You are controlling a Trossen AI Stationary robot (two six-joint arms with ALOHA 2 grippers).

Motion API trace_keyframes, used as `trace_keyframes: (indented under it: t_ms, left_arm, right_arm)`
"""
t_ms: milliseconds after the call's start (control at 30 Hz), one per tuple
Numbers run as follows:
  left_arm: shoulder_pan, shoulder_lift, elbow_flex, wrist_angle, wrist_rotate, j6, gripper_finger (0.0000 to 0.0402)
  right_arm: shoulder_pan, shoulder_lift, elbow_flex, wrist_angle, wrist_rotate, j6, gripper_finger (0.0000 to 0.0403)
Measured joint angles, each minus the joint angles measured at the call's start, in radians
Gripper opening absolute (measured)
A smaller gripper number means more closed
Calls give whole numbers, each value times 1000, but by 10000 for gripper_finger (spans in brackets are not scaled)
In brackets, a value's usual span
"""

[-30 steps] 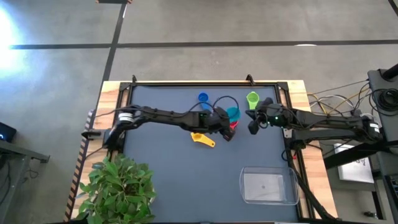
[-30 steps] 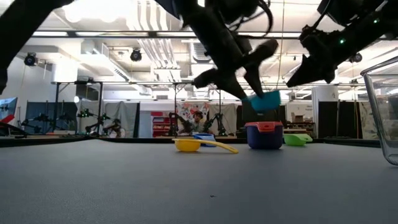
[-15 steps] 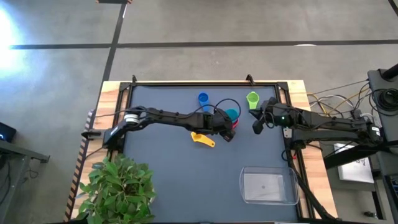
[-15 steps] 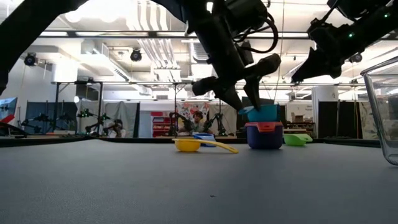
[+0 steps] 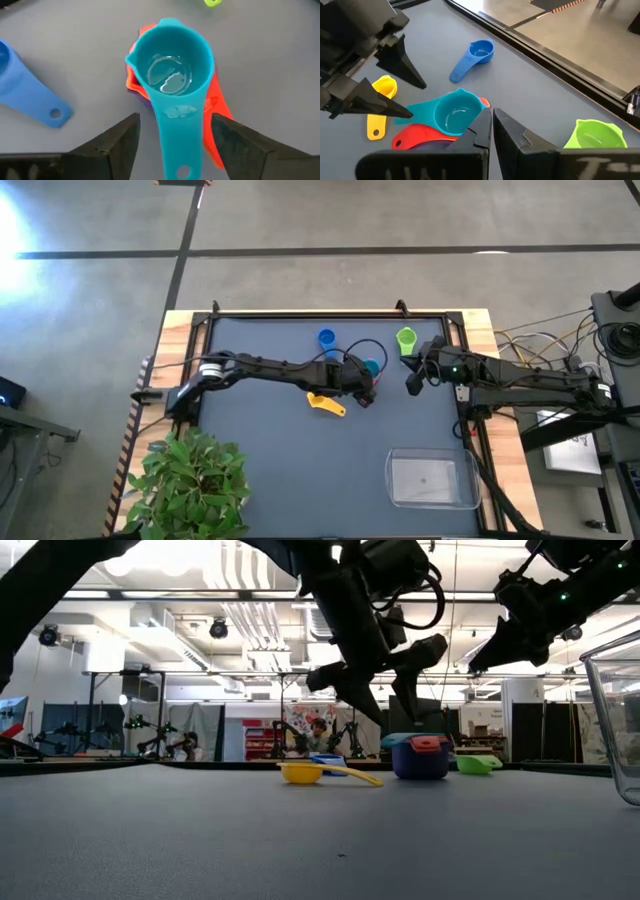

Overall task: Nest measuring cups in basket
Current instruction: Stack the green measuring cup on top of the light blue measuring cup

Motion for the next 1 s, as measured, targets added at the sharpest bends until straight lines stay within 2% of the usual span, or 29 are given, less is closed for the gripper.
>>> trace_keyframes:
  t_ms: [100, 233, 367, 433, 633, 833, 1000]
  left_arm:
    - [0, -28, 0, -9, -42, 30, 241]
    - [-9, -60, 3, -42, -167, 65, 245]
    - [-8, -58, -5, -163, -232, 29, 245]
    - [-6, -59, -22, -165, -271, 18, 245]
    - [-11, -84, -98, -143, -286, 12, 237]
    - [-16, -161, -215, -74, -285, 20, 232]
    - [-21, -308, -420, 172, -282, 72, 232]
  right_arm:
    - [0, 0, 0, -1, 0, 0, 9]
    - [0, 0, 0, -3, 0, 0, 9]
    - [0, 0, -1, -10, 0, 0, 9]
    - [0, 0, -1, -15, -1, 4, 9]
    - [0, 0, -2, -33, -1, 6, 9]
    - [0, 0, -2, -33, 0, -1, 9]
    - [0, 0, -2, -32, 0, 0, 9]
